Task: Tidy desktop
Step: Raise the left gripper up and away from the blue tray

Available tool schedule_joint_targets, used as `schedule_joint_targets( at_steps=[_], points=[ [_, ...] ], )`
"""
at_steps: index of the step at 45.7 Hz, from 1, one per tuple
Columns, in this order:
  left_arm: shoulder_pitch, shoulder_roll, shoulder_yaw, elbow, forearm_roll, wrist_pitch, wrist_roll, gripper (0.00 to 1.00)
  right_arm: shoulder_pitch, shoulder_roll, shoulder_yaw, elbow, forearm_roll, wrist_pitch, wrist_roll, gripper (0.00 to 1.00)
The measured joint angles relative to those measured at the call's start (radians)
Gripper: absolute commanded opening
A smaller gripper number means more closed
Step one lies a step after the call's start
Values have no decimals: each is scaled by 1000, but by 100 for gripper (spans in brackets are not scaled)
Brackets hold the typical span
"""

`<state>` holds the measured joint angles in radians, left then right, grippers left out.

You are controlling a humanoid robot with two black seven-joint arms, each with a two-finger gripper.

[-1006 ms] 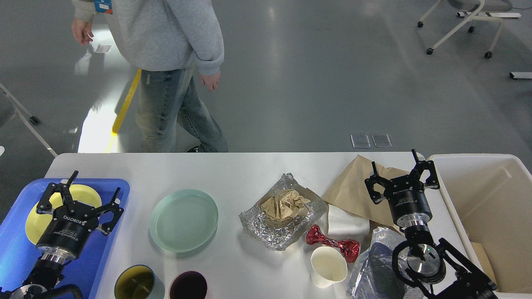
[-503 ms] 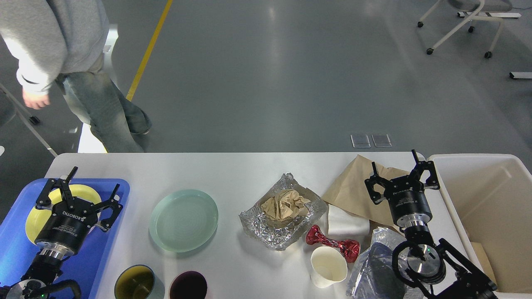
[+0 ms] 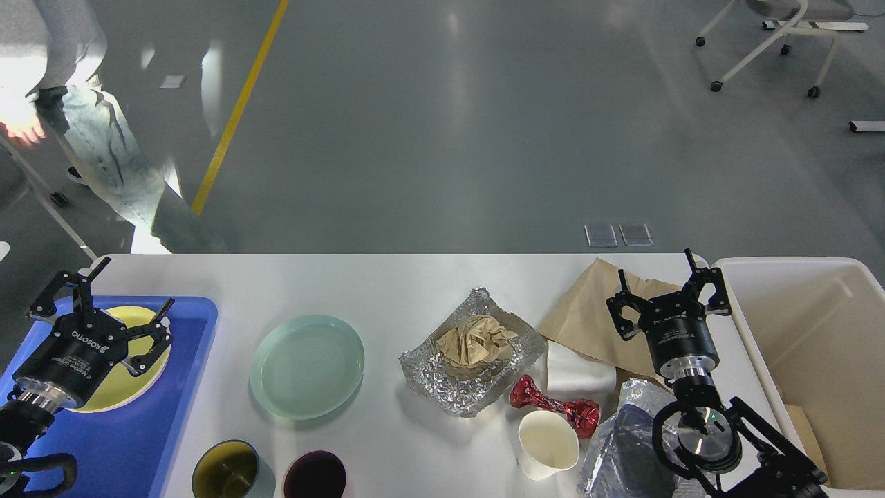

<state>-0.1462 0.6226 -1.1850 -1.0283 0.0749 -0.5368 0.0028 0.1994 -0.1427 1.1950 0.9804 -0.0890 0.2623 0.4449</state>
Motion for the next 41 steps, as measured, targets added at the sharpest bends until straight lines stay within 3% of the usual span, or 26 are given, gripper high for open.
schedule_joint_targets(
  at_steps=[7,10,11,18,29,41],
  points=[
    [-233,164,349,58,-1,1,-1,97,0,0,0,0,0,0,0,100],
    [-369,212,554,78,-1,1,-1,97,0,0,0,0,0,0,0,100],
    [-466,235,696,86,0,0,-1,97,0,0,0,0,0,0,0,100],
    [-767,263,1097,93,2,1,-1,97,0,0,0,0,0,0,0,100],
    [-1157,215,1587,87,12,3,5,97,0,0,0,0,0,0,0,100],
    [-1535,40,2119,35,12,-6,9,97,0,0,0,0,0,0,0,100]
  ],
)
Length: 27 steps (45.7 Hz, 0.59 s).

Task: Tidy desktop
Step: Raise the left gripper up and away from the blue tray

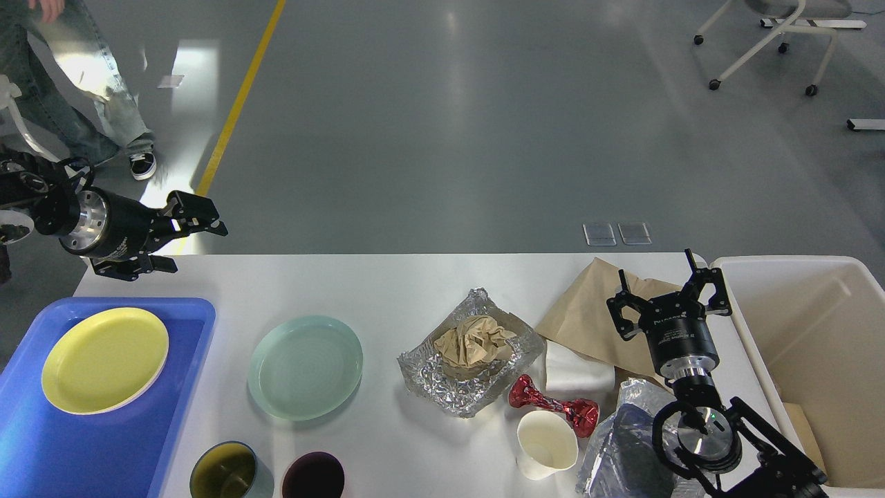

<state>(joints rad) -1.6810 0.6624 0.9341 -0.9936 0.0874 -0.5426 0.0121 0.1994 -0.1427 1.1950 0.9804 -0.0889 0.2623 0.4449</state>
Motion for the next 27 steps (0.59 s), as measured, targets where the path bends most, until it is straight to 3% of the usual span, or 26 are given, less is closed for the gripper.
schedule_joint_targets(
  at_steps=[10,20,27],
  points=[
    [-325,-172,252,-198,-12,-36,1,97,0,0,0,0,0,0,0,100],
    [-599,-316,330,-374,-40,-210,2,97,0,0,0,0,0,0,0,100],
    [-804,-391,411,-523,-197,-239,2,97,0,0,0,0,0,0,0,100]
  ],
)
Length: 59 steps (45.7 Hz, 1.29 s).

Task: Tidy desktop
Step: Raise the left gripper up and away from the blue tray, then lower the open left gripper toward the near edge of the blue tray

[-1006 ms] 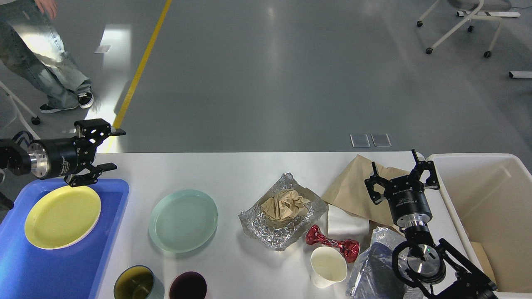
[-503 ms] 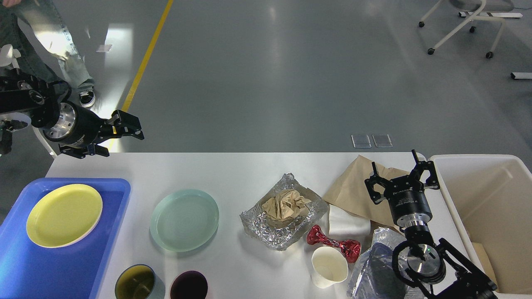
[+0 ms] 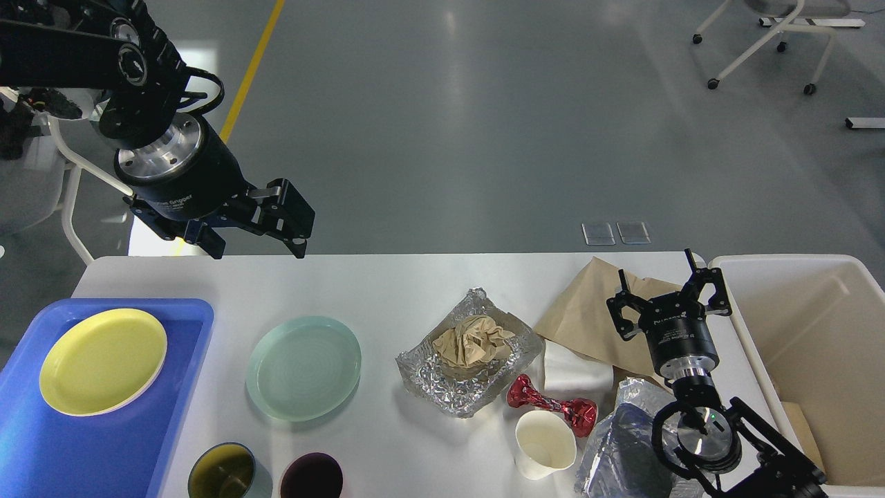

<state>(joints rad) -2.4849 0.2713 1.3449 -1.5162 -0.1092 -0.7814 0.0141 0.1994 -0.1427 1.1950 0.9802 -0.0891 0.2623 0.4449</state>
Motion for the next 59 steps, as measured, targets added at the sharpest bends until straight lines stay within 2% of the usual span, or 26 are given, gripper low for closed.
schedule_joint_targets(
  at_steps=[9,13,21,37,46,59],
  points=[
    [-221,-75,43,-158,-173,-2,2,97,0,0,0,0,0,0,0,100],
    [-258,-115,65,-186,-238,-2,3,97,0,0,0,0,0,0,0,100],
    [-260,-184,145,-192,-340,10,16,97,0,0,0,0,0,0,0,100],
    [-249,-175,160,-185,-265,-38,18,97,0,0,0,0,0,0,0,100],
    [-250,-141,168,-184,-255,-47,26,97,0,0,0,0,0,0,0,100],
    [-221,-67,196,-184,-254,-119,19,97,0,0,0,0,0,0,0,100]
  ],
)
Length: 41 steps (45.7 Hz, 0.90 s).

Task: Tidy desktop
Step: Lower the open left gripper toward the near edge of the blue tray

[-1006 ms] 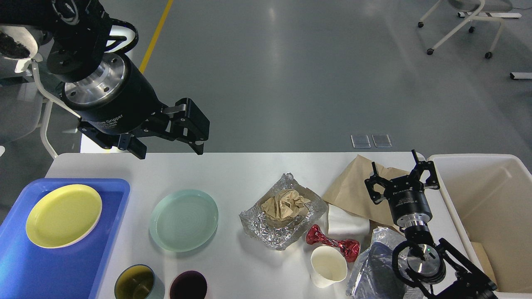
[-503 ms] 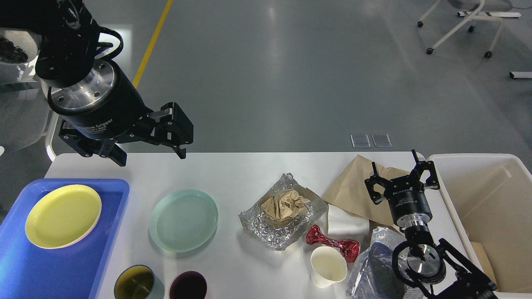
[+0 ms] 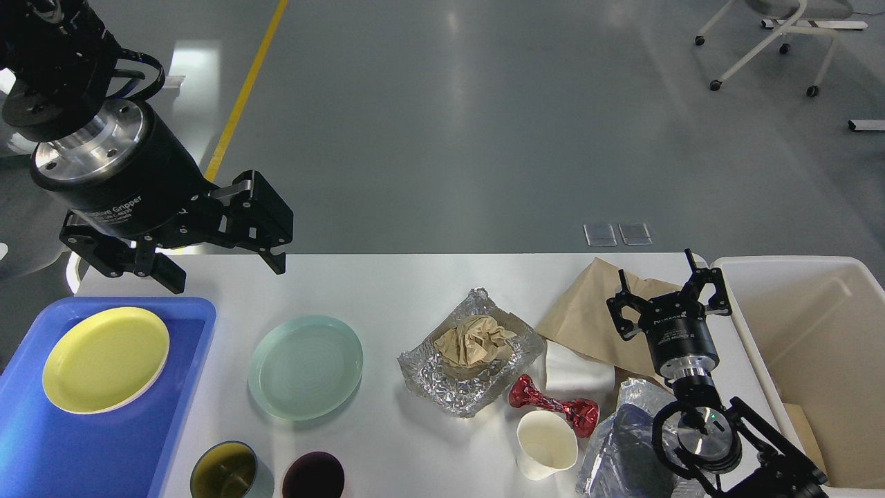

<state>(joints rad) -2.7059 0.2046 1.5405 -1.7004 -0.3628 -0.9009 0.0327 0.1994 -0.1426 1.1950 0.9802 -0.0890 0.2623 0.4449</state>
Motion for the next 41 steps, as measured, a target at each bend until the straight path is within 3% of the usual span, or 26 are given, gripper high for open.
schedule_joint_targets(
  at_steps=[26,41],
  points=[
    [117,31,19,10,13,30,9,97,0,0,0,0,0,0,0,100],
    [304,93,-16,15,145,189,8,96,0,0,0,0,0,0,0,100]
  ],
)
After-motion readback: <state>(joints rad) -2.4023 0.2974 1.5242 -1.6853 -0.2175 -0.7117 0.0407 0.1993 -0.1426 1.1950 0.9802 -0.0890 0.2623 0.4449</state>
